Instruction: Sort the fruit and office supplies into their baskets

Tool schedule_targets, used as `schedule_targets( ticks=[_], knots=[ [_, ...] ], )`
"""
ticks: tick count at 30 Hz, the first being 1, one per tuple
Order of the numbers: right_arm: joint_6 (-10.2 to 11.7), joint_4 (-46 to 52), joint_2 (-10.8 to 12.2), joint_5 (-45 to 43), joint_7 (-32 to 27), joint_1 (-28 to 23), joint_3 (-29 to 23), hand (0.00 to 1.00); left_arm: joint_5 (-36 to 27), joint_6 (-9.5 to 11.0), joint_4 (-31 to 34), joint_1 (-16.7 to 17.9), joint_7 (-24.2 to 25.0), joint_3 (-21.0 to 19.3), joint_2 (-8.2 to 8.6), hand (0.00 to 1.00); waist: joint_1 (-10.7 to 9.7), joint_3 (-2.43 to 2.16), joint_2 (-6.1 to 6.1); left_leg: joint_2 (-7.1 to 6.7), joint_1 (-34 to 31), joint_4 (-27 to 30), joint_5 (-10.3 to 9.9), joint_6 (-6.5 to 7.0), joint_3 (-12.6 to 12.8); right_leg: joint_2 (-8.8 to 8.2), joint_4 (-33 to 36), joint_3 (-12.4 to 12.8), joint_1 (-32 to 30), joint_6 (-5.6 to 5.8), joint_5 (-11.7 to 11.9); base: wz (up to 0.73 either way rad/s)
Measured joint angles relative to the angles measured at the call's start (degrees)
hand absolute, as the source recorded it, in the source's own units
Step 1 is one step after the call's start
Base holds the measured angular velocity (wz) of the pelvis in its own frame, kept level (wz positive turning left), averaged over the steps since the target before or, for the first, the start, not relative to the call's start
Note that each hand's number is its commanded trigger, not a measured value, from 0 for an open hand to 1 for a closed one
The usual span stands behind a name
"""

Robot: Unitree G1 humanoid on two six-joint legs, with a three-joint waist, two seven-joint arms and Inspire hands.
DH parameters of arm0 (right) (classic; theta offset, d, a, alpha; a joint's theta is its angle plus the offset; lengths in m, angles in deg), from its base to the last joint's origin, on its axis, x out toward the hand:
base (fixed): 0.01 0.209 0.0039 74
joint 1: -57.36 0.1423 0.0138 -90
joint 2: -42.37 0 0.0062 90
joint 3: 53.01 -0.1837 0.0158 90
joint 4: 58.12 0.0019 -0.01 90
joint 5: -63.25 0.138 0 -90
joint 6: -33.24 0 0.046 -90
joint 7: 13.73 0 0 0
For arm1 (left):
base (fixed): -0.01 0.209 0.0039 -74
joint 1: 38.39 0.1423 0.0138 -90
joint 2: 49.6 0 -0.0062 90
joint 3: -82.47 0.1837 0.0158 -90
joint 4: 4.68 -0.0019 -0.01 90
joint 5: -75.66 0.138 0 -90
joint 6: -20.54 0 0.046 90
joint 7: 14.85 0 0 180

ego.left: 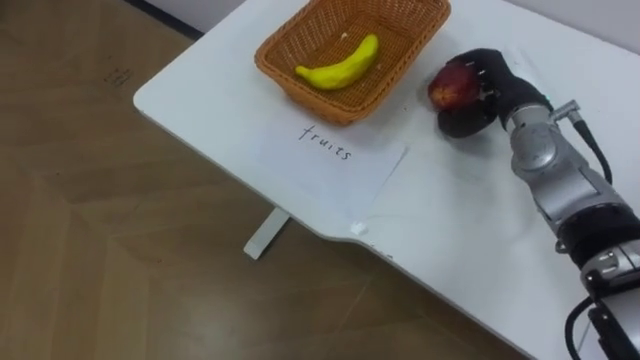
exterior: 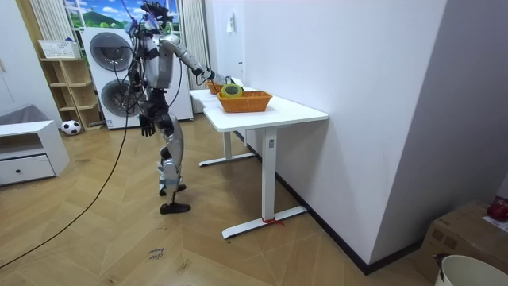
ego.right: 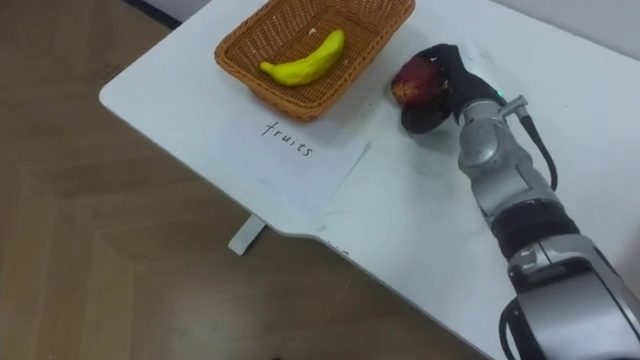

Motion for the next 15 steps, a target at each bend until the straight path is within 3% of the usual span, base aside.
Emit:
schedule_targets(
  ticks=[15],
  knots=[
    [-0.03, -1.02, -0.29, -1.69, 1.23, 0.95, 1.78, 1.00, -0.02, 0.01, -0.10, -1.75, -0.32, 0.00, -0.33, 0.00, -0.04, -0.09, -0.10, 0.01, 0.06, -0.55, 0.20, -0.09, -0.04, 0.03, -0.05, 0.13, -0.38, 0.00, 0.00, 0.00]
  ],
)
